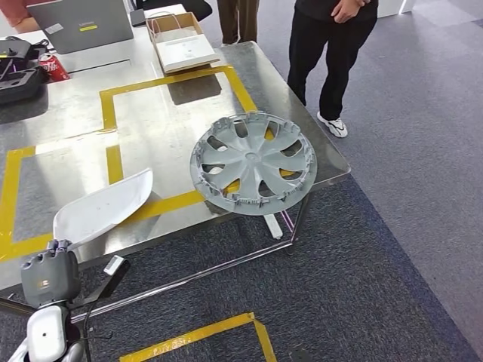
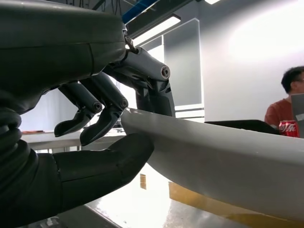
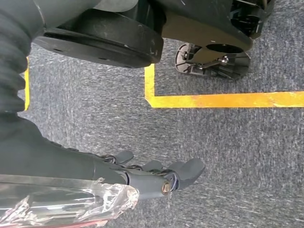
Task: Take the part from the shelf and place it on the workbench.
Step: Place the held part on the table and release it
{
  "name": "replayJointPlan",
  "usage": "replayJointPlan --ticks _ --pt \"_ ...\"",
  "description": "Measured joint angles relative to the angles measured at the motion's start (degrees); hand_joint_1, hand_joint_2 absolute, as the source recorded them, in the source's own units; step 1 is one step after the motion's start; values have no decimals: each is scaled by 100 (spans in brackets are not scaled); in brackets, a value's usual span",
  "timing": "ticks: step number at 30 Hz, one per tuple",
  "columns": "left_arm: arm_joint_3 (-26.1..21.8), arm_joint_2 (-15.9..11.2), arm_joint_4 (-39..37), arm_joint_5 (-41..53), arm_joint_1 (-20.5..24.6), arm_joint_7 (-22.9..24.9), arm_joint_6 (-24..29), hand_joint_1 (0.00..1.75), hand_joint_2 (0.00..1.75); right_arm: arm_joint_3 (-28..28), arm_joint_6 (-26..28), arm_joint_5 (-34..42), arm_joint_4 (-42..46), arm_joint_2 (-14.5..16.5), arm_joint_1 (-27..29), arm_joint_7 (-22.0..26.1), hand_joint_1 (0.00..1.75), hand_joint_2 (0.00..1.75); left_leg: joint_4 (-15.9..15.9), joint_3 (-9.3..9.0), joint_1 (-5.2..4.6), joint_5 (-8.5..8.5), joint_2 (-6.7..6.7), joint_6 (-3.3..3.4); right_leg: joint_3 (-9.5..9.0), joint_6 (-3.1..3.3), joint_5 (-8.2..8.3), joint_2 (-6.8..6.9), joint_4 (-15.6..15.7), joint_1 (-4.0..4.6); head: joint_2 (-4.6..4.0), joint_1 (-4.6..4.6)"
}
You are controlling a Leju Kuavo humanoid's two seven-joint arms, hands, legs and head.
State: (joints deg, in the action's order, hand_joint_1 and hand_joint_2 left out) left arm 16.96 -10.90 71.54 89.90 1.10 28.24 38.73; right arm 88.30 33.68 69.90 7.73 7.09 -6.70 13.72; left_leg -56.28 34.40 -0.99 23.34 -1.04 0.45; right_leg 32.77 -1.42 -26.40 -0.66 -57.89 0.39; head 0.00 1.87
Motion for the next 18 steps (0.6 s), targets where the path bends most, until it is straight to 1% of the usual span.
replayJointPlan --ticks 6,8,10,11,12,14,15,16,17,18 --pt "207 3 0 2 84 115 -101 175 175 0 -25 54 -1 -28 22 108 0 175 -6 3 -2 4 0 12 -9 -15 11 2 24 -7 0 0" --pt "330 8 0 2 154 163 -152 175 175 -1 -61 78 -3 -54 30 180 0 175 6 -1 -18 24 -1 84 -29 -62 24 4 70 -25 0 -3" --pt "440 22 1 2 228 190 -184 175 175 -2 -95 97 -9 -86 42 222 0 175 132 -81 1 -10 4 174 -28 -123 12 7 69 -27 0 0" --pt "484 29 -2 2 272 203 -186 175 175 -2 -111 102 -12 -105 49 233 0 175 201 -130 19 -40 11 194 21 -142 -63 9 -48 -24 0 6" --pt "532 36 -10 2 318 225 -187 175 175 -3 -125 107 -15 -122 57 241 0 175 254 -174 37 -67 17 203 139 -158 -199 12 -299 -26 0 13" --pt "643 39 -51 2 398 287 -178 175 175 -8 -136 119 -16 -153 56 259 0 175 265 -193 45 -68 30 202 510 -197 -555 16 -1059 -47 0 21" --pt "699 40 -79 2 419 307 -167 175 175 -13 -137 124 -16 -167 48 265 0 175 261 -196 51 -60 34 192 671 -220 -656 19 -1367 -59 0 22" --pt "749 41 -110 2 433 322 -153 175 175 -16 -137 130 -16 -180 41 268 0 175 256 -201 62 -49 37 175 739 -247 -648 21 -1487 -73 0 21" --pt "794 41 -139 2 447 341 -138 175 175 -19 -139 133 -16 -193 36 266 0 175 241 -208 81 -33 36 147 690 -277 -526 23 -1376 -92 0 22" --pt "844 37 -165 2 468 377 -132 175 175 -20 -143 137 -17 -203 41 257 0 175 209 -212 106 -9 28 110 533 -310 -324 26 -1051 -121 0 22"
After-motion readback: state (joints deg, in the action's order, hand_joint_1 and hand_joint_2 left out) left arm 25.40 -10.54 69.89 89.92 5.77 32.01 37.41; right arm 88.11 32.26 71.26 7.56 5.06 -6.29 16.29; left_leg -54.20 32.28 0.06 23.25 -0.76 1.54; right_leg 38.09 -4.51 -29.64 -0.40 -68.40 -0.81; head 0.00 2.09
